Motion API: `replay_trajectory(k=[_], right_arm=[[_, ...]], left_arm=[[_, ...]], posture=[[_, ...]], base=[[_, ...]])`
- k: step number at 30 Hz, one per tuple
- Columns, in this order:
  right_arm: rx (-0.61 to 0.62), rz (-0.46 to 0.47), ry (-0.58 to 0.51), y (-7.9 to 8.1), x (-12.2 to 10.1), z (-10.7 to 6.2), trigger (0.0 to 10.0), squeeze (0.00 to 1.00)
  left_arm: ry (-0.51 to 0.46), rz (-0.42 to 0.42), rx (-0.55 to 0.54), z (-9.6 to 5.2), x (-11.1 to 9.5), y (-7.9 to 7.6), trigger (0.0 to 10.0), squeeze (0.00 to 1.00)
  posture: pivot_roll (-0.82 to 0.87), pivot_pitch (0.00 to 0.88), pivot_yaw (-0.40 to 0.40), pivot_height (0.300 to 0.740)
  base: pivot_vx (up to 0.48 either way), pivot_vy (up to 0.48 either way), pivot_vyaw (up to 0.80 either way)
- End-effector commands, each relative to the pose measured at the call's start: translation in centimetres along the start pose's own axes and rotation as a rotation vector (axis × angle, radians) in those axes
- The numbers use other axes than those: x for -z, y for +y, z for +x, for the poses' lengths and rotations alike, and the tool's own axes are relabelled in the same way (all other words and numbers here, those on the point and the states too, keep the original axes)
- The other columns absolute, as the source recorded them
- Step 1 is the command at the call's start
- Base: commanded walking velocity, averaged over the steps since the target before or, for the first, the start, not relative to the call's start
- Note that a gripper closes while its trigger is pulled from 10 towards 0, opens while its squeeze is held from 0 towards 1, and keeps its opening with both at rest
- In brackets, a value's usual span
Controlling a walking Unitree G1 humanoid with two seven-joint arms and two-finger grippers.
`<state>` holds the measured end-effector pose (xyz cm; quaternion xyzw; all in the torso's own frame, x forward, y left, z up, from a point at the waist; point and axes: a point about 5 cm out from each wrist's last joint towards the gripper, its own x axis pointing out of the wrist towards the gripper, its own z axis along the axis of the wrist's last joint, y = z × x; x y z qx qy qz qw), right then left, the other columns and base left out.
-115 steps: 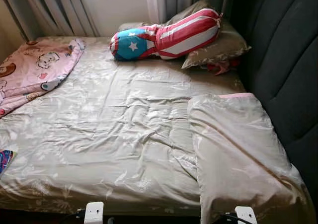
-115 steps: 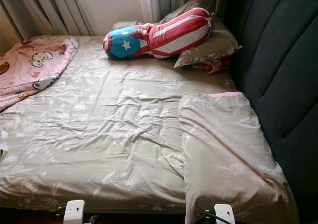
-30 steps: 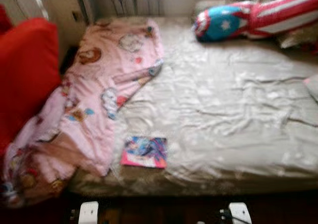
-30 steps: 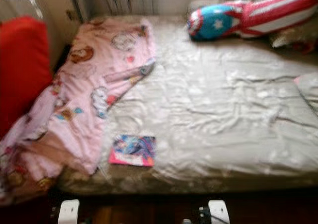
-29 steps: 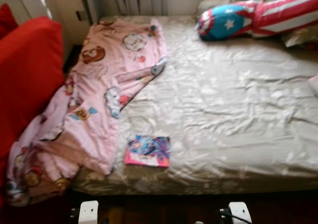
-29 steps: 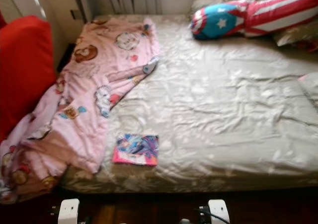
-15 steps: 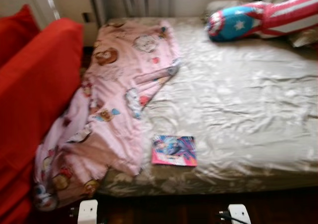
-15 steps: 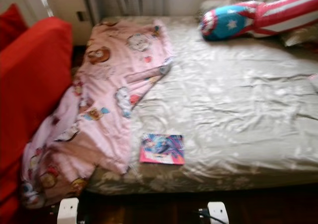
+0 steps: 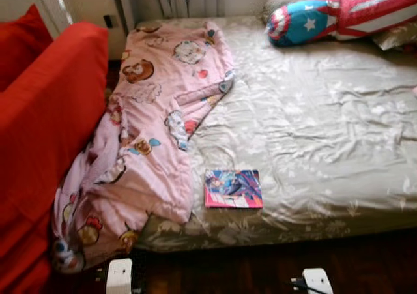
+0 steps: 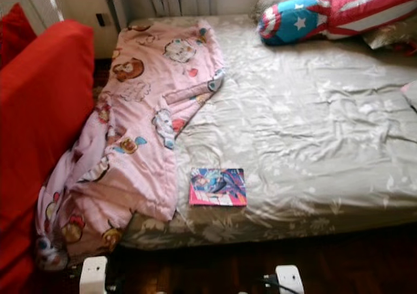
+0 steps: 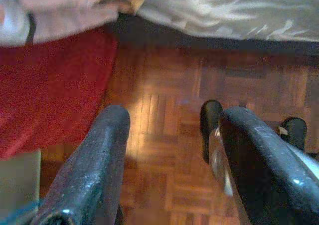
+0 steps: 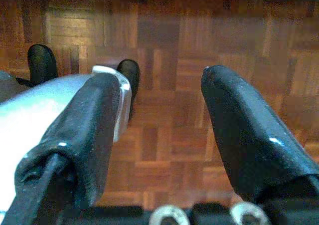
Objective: Clean up the room
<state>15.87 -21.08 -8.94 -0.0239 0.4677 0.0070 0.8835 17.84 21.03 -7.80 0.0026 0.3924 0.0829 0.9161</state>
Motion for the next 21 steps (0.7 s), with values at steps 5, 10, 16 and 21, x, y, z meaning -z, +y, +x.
replay_trajectory(k=[5,10,16,21], right_arm=[[0.0,-0.001,0.018,-0.05,0.55,-0.12,10.0,0.0],[-0.001,0.0,0.018,-0.07,0.56,-0.13,10.0,0.0],[0.007,0.023,0.017,-0.09,0.61,-0.14,10.0,0.0],[0.009,0.028,0.014,-0.07,0.62,-0.14,10.0,0.0]], left_arm=[[0.037,-0.007,-0.002,-0.29,1.05,-0.06,10.0,0.0],[0.031,-0.007,0.0,-0.26,0.93,-0.16,10.0,0.0],[0.022,-0.009,0.002,-0.22,0.75,-0.25,10.0,0.0],[0.017,-0.008,0.003,-0.19,0.63,-0.28,10.0,0.0]], posture=[[-0.1,0.178,0.008,0.74],[-0.1,0.177,0.008,0.74],[-0.1,0.172,0.008,0.74],[-0.1,0.165,0.01,0.74]], base=[[0.0,0.0,0.8],[0.0,0.0,0.8],[0.0,0.0,0.2],[0.0,0.0,0.0]])
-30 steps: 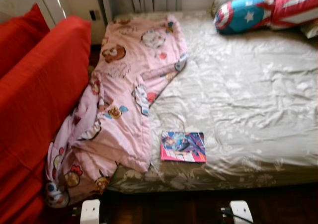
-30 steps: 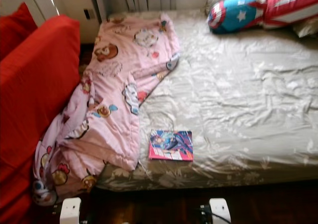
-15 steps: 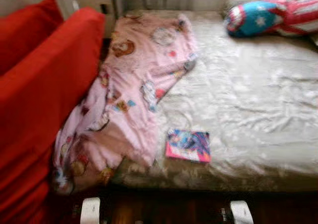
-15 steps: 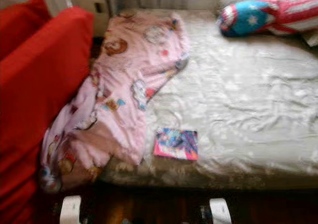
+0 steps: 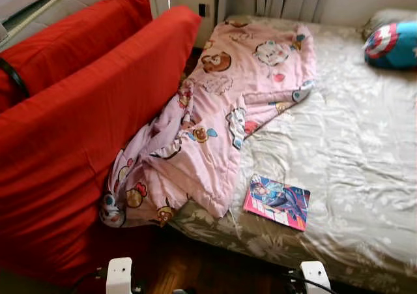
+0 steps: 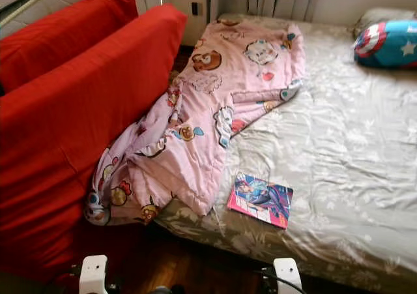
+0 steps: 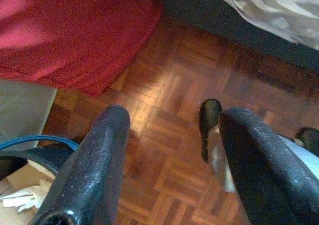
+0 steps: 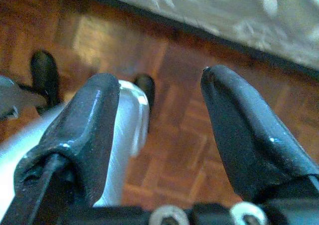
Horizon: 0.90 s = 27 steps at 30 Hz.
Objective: Clean up the room
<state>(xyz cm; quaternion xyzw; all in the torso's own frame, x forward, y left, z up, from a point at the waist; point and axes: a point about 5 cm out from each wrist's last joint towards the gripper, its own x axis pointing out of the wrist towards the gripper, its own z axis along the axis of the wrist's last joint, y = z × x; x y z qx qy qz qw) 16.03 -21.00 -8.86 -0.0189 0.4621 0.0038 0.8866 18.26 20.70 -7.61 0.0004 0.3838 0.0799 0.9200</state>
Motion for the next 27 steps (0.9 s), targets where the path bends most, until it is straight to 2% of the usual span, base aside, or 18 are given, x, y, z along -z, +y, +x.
replay_trajectory(k=[1,11,18,22,27], right_arm=[[0.011,0.02,0.024,-0.16,0.79,-0.18,10.0,0.0],[0.008,0.019,0.016,-0.13,0.74,-0.19,10.0,0.0],[0.005,-0.004,0.014,-0.15,0.7,-0.2,10.0,0.0],[0.009,-0.004,0.015,-0.17,0.73,-0.2,10.0,0.0],[0.011,0.013,0.012,-0.16,0.73,-0.2,10.0,0.0]], left_arm=[[0.031,-0.006,-0.005,-0.28,0.95,0.07,10.0,0.0],[0.025,-0.018,0.002,-0.25,0.84,-0.11,10.0,0.0],[0.025,-0.023,0.004,-0.28,0.89,-0.19,10.0,0.0],[0.026,-0.024,0.007,-0.29,0.93,-0.23,10.0,0.0],[0.026,-0.027,0.008,-0.28,0.92,-0.22,10.0,0.0]], posture=[[-0.1,0.163,0.01,0.74],[-0.1,0.15,0.009,0.74],[-0.1,0.145,0.009,0.74],[-0.1,0.146,0.009,0.74],[-0.1,0.153,0.007,0.74]], base=[[0.0,0.0,0.0],[0.0,0.0,0.0],[0.257,0.0,0.0],[0.282,0.0,0.71],[0.283,0.0,0.0]])
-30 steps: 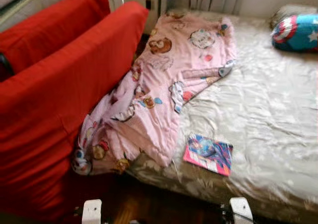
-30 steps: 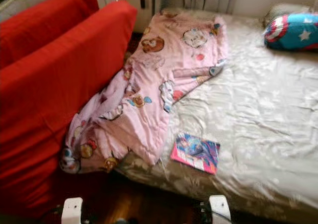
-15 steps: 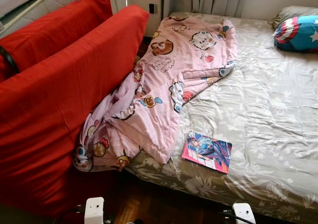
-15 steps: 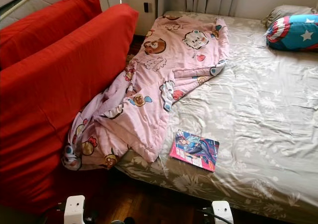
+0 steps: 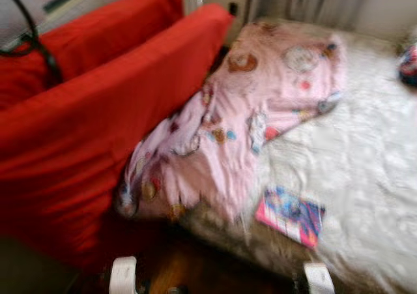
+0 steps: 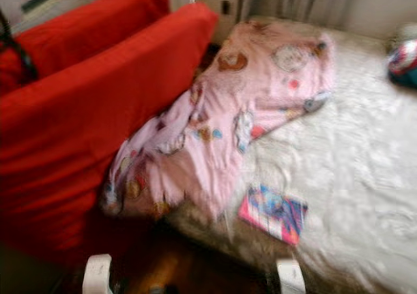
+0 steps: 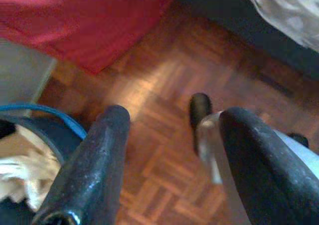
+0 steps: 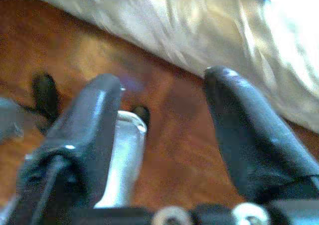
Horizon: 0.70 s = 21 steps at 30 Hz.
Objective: Clean up the room
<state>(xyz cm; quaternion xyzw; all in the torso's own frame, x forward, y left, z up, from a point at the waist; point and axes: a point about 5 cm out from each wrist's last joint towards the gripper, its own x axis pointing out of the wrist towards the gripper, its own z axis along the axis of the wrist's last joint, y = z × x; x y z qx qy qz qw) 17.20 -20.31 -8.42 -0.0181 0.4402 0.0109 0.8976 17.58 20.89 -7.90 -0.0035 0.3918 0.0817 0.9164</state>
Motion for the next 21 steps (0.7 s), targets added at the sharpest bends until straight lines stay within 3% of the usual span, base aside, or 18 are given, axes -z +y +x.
replay_trajectory(k=[1,4,12,16,19,21], right_arm=[[0.024,0.018,0.061,-0.8,1.9,-0.6,10.0,0.0],[0.027,0.024,0.059,-0.8,1.9,-0.6,10.0,0.0],[0.041,0.044,0.033,-0.9,1.8,-0.6,10.0,0.0],[0.055,0.077,-0.012,-1.0,1.5,-0.7,10.0,0.0],[0.073,0.126,-0.091,-1.1,1.2,-0.9,10.0,0.0],[0.075,0.146,-0.113,-1.1,1.1,-0.9,10.0,0.0]], left_arm=[[0.008,-0.021,0.007,0.0,0.2,-0.5,10.0,0.0],[0.008,-0.022,0.004,-0.1,0.3,-0.4,10.0,0.0],[-0.045,-0.024,0.006,0.1,-0.7,-0.3,10.0,0.0],[-0.136,-0.029,0.036,0.4,-2.4,-0.7,10.0,0.0],[-0.28,-0.052,0.065,0.4,-4.8,-1.3,10.0,0.0],[-0.319,-0.058,0.073,0.3,-5.5,-1.4,10.0,0.0]], posture=[[-0.1,0.155,0.007,0.74],[-0.1,0.157,0.006,0.74],[-0.1,0.16,0.004,0.74],[-0.1,0.164,0.001,0.74],[-0.08,0.169,-0.008,0.74],[-0.08,0.169,-0.008,0.74]], base=[[0.281,0.0,0.0],[0.282,0.0,0.0],[0.0,0.0,0.0],[0.0,0.0,0.0],[0.0,0.0,0.0],[0.0,0.0,0.0]])
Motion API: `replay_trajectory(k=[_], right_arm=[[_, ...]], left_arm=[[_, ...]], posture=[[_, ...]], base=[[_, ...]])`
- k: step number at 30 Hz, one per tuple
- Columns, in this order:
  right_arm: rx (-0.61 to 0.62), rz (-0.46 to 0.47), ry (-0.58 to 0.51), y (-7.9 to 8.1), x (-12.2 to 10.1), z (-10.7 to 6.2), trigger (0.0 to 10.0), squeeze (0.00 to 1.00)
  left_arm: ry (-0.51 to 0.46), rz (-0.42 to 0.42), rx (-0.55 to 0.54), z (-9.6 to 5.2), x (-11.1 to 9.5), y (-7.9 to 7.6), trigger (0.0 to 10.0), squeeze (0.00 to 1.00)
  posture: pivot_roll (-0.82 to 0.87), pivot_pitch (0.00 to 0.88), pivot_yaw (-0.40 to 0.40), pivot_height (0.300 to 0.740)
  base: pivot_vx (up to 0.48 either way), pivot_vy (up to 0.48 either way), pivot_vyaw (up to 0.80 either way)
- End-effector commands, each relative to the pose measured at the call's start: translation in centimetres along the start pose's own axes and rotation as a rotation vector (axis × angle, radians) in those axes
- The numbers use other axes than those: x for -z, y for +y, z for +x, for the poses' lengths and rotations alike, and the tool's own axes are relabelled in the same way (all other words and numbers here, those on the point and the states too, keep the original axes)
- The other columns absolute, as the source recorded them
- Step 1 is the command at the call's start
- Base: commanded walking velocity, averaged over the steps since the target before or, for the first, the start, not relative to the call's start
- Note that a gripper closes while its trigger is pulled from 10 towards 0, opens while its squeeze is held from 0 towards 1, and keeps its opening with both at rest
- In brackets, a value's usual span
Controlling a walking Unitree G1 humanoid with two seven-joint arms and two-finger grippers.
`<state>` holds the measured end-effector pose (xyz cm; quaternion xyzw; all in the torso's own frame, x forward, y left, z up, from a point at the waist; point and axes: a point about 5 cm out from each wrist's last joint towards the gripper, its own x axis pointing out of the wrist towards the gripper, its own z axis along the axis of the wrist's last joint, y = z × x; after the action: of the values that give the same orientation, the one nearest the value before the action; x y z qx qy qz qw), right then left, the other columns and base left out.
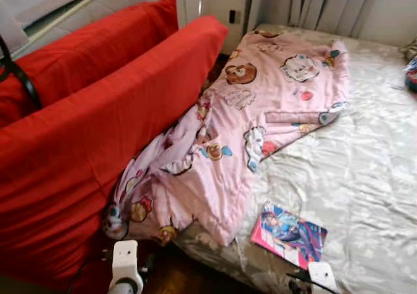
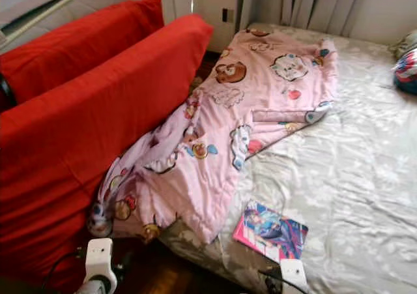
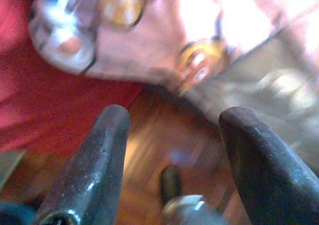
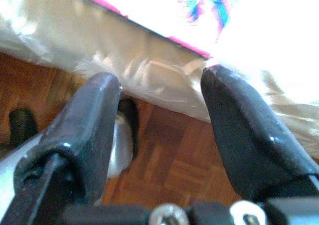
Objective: Clean up the room
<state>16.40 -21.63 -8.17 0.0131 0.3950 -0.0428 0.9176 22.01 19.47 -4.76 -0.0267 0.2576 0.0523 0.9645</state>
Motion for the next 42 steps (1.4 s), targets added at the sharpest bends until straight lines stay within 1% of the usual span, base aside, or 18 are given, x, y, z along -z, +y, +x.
replay_trajectory(k=[1,2,3,4,5,9,10,11,12,13,14,17,22,25,29,35,36,42], right_arm=[[0.003,0.062,-0.039,0.1,0.4,-0.3,10.0,0.0],[0.001,0.072,-0.054,0.1,0.3,-0.4,10.0,0.0],[0.001,0.072,-0.054,0.1,0.3,-0.4,10.0,0.0],[-0.006,0.086,-0.088,0.1,0.1,-0.5,10.0,0.0],[-0.007,0.089,-0.107,0.0,0.0,-0.5,10.0,0.0],[-0.035,0.119,-0.173,0.1,-0.4,-0.7,10.0,0.0],[-0.035,0.119,-0.173,0.1,-0.4,-0.7,10.0,0.0],[-0.082,0.055,-0.366,1.1,-5.2,0.1,10.0,0.0],[-0.082,0.055,-0.366,1.1,-5.2,0.1,10.0,0.0],[-0.125,0.009,-0.599,2.6,-11.0,-0.1,10.0,0.0],[-0.129,-0.001,-0.662,2.9,-12.3,-0.4,10.0,0.0],[-0.123,0.006,-0.715,2.9,-12.8,-0.9,10.0,0.0],[-0.117,0.071,-0.716,3.5,-12.2,-1.1,10.0,0.0],[-0.12,0.077,-0.715,3.7,-12.1,-1.3,10.0,0.0],[-0.115,0.055,-0.704,3.8,-11.9,-1.6,10.0,0.0],[-0.088,0.051,-0.657,3.6,-11.7,-1.3,10.0,0.0],[-0.092,0.046,-0.638,3.8,-11.7,-1.1,10.0,0.0],[-0.094,0.025,-0.614,3.9,-11.7,-0.8,10.0,0.0]], left_arm=[[-0.091,-0.013,0.002,-0.1,-1.1,0.3,10.0,0.0],[-0.122,-0.01,0.009,-0.1,-1.5,0.3,10.0,0.0],[-0.122,-0.01,0.009,-0.1,-1.5,0.3,10.0,0.0],[-0.194,-0.014,0.02,-0.2,-2.5,0.2,10.0,0.0],[-0.225,-0.018,0.025,-0.3,-2.9,0.2,10.0,0.0],[-0.325,-0.02,0.039,-1.4,-4.0,0.4,10.0,0.0],[-0.325,-0.02,0.039,-1.4,-4.0,0.4,10.0,0.0],[-0.351,-0.021,0.039,-1.9,-4.3,0.5,10.0,0.0],[-0.351,-0.021,0.039,-1.9,-4.3,0.5,10.0,0.0],[-0.364,-0.019,0.041,-2.3,-4.4,0.6,10.0,0.0],[-0.372,-0.017,0.042,-2.4,-4.5,0.7,10.0,0.0],[-0.398,-0.014,0.043,-2.9,-4.9,0.6,10.0,0.0],[-0.434,-0.006,0.058,-3.5,-6.2,0.4,10.0,0.0],[-0.44,0.003,0.071,-3.7,-6.4,0.2,10.0,0.0],[-0.446,0.007,0.077,-3.8,-6.7,0.1,10.0,0.0],[-0.459,-0.031,0.036,-3.0,-7.7,-0.1,10.0,0.0],[-0.464,-0.039,0.039,-2.9,-8.0,-0.5,10.0,0.0],[-0.459,-0.035,0.057,-2.8,-8.3,-1.0,10.0,0.0]], posture=[[-0.08,0.17,-0.009,0.74],[-0.08,0.171,-0.009,0.74],[-0.08,0.171,-0.009,0.74],[-0.08,0.175,-0.01,0.74],[-0.07,0.176,-0.01,0.74],[-0.08,0.182,-0.005,0.74],[-0.08,0.182,-0.005,0.74],[-0.08,0.184,-0.007,0.74],[-0.08,0.184,-0.007,0.74],[-0.08,0.185,-0.008,0.74],[-0.08,0.186,-0.009,0.74],[-0.08,0.19,-0.01,0.74],[-0.07,0.192,-0.01,0.74],[-0.07,0.191,-0.011,0.74],[-0.07,0.192,-0.014,0.74],[-0.08,0.188,-0.02,0.74],[-0.08,0.186,-0.021,0.735],[-0.08,0.182,-0.019,0.705]], base=[[0.0,0.0,0.0],[0.0,0.0,0.0],[0.0,0.0,0.0],[0.0,0.0,0.0],[0.0,0.0,0.0],[0.0,0.0,0.0],[0.0,0.0,0.0],[0.0,0.0,0.0],[0.0,0.0,0.0],[0.0,0.0,0.0],[0.0,0.0,0.0],[0.0,0.0,0.0],[0.0,0.0,0.0],[0.0,0.0,0.0],[0.0,0.0,0.0],[0.0,0.0,0.0],[0.0,0.0,0.0],[0.0,0.0,0.0]])
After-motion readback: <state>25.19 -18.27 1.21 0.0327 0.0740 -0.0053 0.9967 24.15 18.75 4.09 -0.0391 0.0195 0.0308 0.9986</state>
